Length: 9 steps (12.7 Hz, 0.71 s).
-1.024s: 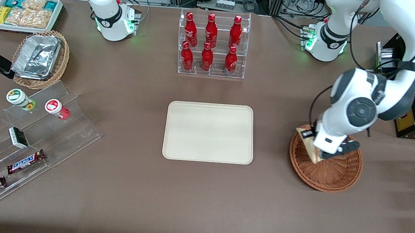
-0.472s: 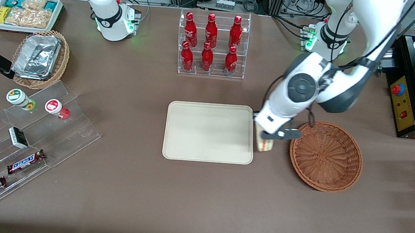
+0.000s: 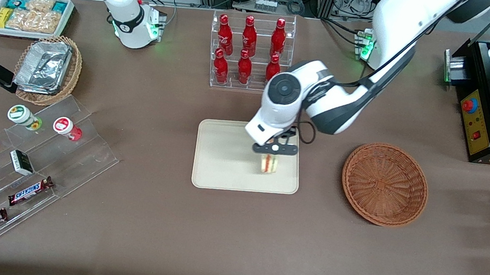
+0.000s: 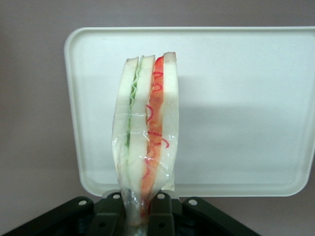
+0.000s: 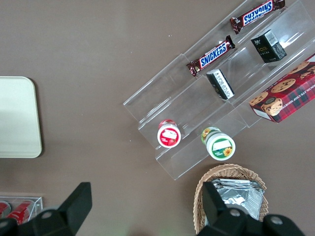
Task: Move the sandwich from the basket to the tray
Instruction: 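Lower the held sandwich onto the cream tray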
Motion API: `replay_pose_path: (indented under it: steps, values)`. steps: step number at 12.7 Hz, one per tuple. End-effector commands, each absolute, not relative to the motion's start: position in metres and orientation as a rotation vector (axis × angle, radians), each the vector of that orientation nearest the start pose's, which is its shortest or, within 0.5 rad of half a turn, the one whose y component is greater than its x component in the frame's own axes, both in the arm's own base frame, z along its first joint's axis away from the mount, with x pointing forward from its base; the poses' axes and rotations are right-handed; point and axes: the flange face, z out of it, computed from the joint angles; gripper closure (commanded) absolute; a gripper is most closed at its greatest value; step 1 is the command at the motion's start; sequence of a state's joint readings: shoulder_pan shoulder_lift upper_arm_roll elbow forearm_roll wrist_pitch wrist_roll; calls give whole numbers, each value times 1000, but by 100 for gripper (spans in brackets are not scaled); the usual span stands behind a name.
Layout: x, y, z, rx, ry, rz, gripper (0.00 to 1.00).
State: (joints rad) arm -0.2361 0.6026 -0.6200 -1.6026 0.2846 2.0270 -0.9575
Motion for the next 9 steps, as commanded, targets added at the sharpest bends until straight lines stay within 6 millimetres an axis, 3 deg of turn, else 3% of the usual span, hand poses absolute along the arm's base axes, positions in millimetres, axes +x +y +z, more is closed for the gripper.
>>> replay_pose_path:
  steps: [1,3,9]
  values:
    - [513,-485,307,-3149,-77,217,100]
    - [514,-500,295,-3138,-63,271,100]
    - [506,-509,250,-3073,-51,267,100]
